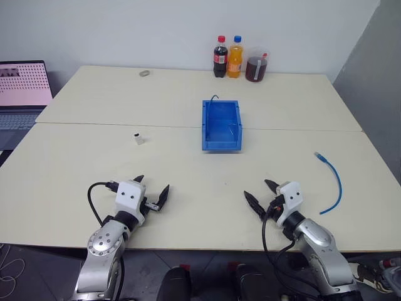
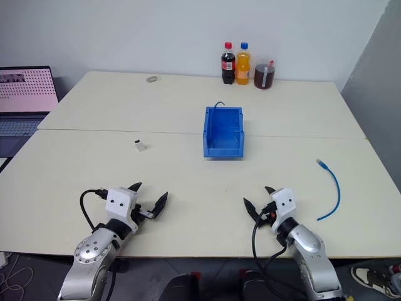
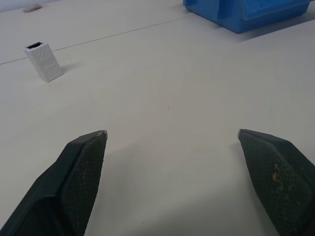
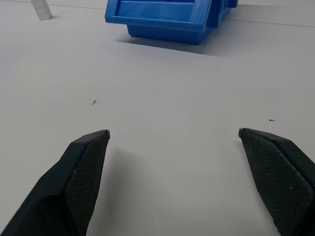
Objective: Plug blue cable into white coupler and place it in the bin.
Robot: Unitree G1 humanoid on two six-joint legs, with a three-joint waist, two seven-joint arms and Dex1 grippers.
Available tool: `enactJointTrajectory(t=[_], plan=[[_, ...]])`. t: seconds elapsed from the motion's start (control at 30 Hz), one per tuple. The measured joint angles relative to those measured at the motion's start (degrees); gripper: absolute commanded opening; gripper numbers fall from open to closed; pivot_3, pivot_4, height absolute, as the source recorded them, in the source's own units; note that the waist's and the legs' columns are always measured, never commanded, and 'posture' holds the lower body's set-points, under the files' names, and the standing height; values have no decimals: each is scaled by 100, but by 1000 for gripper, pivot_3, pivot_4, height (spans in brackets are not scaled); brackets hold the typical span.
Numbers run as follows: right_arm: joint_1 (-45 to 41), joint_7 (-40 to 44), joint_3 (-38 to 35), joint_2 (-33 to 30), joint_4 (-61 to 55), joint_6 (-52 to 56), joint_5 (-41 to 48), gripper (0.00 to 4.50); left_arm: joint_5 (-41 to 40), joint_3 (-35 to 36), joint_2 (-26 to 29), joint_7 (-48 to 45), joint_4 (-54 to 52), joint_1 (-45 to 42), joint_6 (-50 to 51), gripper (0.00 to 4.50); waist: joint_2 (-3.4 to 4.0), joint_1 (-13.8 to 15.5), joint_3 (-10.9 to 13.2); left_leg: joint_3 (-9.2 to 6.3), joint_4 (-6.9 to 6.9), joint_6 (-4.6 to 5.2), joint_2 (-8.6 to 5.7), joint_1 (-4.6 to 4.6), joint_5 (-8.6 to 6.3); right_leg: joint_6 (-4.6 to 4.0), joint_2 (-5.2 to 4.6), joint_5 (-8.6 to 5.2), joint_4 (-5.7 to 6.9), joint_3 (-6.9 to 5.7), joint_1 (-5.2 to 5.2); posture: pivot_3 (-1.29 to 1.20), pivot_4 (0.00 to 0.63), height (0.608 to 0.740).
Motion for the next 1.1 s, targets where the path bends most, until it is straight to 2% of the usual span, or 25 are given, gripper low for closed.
enactJointTrajectory(t=[0.4,0.63,0.8,1.1], plan=[[26,-5,50,5,-54,0,0,4468,-6,9,131,-139,-227,137,146,4500,-1,-1,-1,-6,1,0,-2,-2,0,0,-1,0,1,-3,1,0,150,740],[59,-8,77,39,-55,0,0,4468,-274,23,294,-608,-355,259,-31,4500,-1,-1,-1,-9,2,0,-3,-3,0,-1,-2,-1,0,-5,1,0,150,740],[87,-18,83,55,-58,0,-2,4468,-792,47,705,-1408,-359,369,-122,4500,-1,-8,-1,-13,1,0,-2,-3,0,-5,-2,-3,1,-10,1,0,150,740],[116,-183,-182,-18,-485,63,58,4468,-1269,18,1096,-2048,-331,-666,282,4500,-2,14,-2,-34,12,1,-9,-15,1,0,-3,-1,2,-23,4,0,150,740]])
